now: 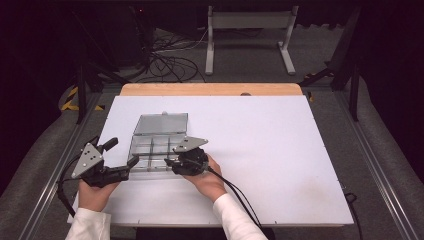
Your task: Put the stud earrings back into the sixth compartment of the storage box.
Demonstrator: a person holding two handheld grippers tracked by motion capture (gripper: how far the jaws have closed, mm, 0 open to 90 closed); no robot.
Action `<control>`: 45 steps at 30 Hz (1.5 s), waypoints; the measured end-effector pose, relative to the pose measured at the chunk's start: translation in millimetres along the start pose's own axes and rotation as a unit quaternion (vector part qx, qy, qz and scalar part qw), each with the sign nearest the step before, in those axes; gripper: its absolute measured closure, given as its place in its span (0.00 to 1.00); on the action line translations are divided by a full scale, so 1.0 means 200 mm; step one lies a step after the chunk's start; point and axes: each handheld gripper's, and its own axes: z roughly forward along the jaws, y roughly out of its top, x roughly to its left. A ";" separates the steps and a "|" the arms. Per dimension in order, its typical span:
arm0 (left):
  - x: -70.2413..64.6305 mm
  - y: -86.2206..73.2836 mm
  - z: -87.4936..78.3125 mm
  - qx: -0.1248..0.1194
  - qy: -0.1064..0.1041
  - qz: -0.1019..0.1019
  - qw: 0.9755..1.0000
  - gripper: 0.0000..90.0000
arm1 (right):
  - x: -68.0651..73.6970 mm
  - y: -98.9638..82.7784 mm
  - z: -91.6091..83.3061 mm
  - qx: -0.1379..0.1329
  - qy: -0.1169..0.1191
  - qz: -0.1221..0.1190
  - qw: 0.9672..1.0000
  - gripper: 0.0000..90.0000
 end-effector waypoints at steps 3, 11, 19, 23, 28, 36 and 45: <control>0.00 0.00 0.00 0.001 0.000 0.001 1.000 0.10 | -0.02 0.00 -0.03 -0.011 -0.001 0.007 1.000 0.48; -0.01 0.00 0.01 0.002 -0.001 0.001 1.000 0.10 | -0.08 -0.03 -0.13 -0.036 -0.011 0.022 0.999 0.30; -0.01 0.00 0.01 0.004 -0.002 0.002 1.000 0.10 | -0.14 -0.08 -0.24 -0.060 -0.031 0.029 0.997 0.21; -0.02 0.00 0.01 0.005 -0.002 0.003 1.000 0.10 | -0.17 -0.10 -0.30 -0.070 -0.043 0.032 0.996 0.15; -0.02 0.00 0.01 0.006 -0.003 0.002 1.000 0.10 | -0.21 -0.13 -0.37 -0.082 -0.057 0.036 0.994 0.10; -0.02 0.00 0.01 0.009 -0.003 0.003 1.000 0.10 | -0.27 -0.19 -0.48 -0.098 -0.076 0.041 0.991 0.05; -0.03 -0.01 0.01 0.010 -0.004 0.004 1.000 0.10 | -0.31 -0.25 -0.59 -0.112 -0.098 0.043 0.988 0.00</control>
